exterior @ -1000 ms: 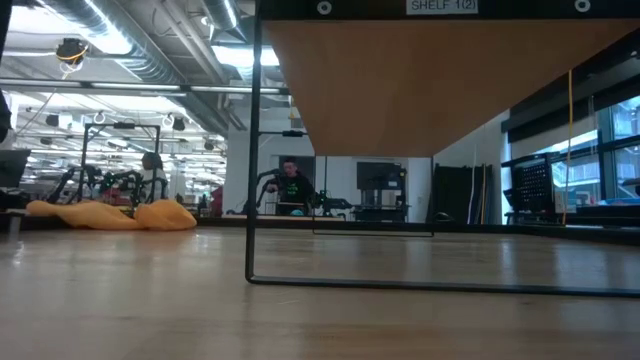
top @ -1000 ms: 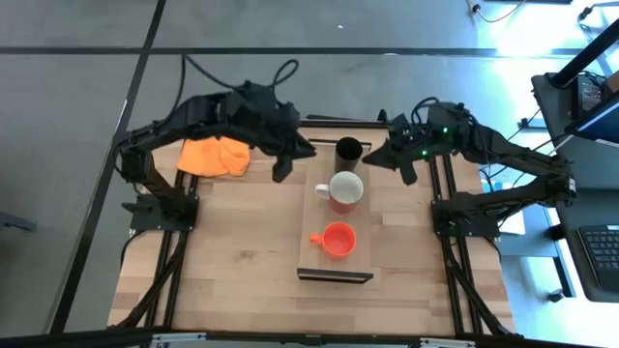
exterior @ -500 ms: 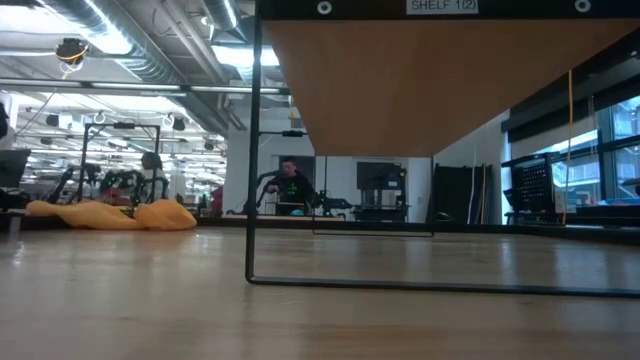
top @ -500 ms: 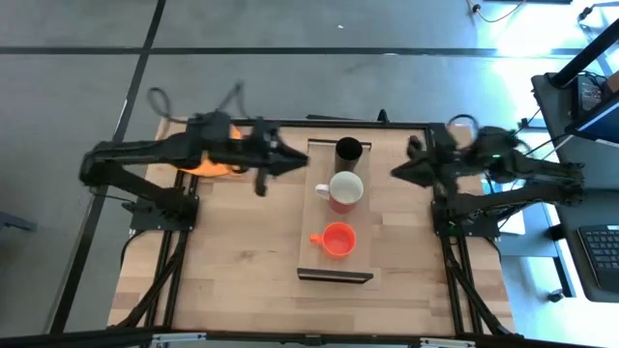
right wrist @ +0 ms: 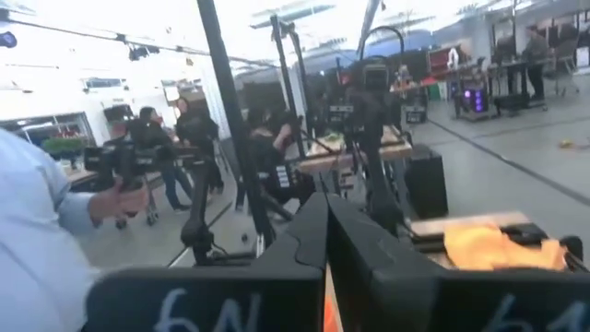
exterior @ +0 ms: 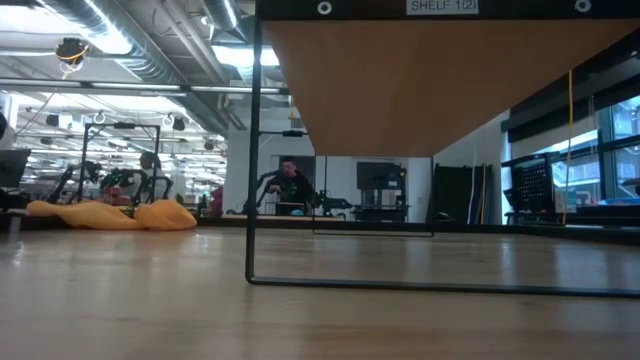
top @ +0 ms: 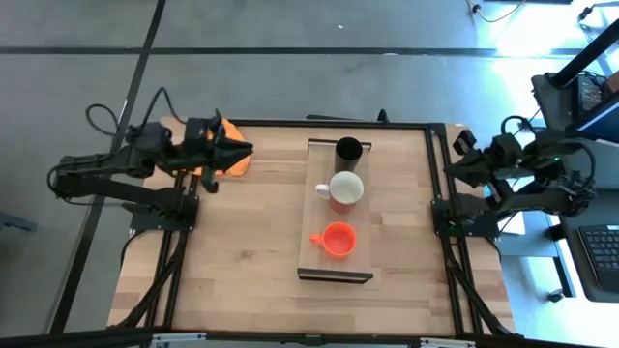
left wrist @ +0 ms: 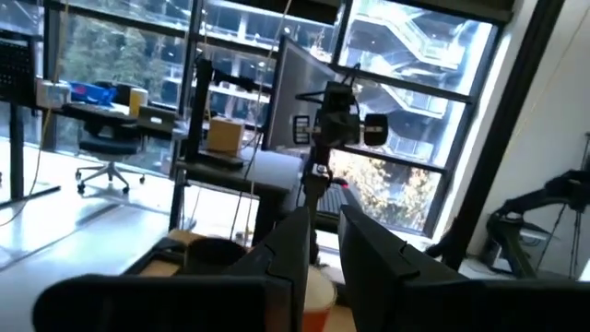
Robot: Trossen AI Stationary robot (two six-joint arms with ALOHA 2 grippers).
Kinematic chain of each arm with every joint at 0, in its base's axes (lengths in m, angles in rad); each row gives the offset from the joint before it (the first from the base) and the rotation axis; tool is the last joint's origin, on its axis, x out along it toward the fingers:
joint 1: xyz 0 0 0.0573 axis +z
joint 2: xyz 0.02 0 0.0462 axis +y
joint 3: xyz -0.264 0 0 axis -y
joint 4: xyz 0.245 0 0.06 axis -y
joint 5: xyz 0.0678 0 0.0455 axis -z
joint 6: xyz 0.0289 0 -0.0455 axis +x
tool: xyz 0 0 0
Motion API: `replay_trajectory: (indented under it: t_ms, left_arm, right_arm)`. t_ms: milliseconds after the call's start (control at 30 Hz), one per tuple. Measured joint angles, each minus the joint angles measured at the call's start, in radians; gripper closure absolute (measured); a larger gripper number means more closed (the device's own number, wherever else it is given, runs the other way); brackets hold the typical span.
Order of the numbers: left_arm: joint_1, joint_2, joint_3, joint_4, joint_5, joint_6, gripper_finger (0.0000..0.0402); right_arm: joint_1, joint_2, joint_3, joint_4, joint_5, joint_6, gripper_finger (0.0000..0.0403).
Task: Stack small to large cups/mugs on shelf
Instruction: Return to Home Position
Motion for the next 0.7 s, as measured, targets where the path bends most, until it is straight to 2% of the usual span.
replay_trajectory:
  t_ms: [300,700]
  left_arm:
    - [0.0,-0.256,-0.232,0.0,-0.087,-0.022,0.0344]
    - [0.0,-0.459,-0.429,0.06,-0.111,-0.029,0.0344]
  right_arm:
    - [0.0,-0.02,-0.029,0.019,-0.106,-0.094,0.0394]
    - [0.0,-0.113,-0.34,0.332,-0.106,-0.042,0.0394]
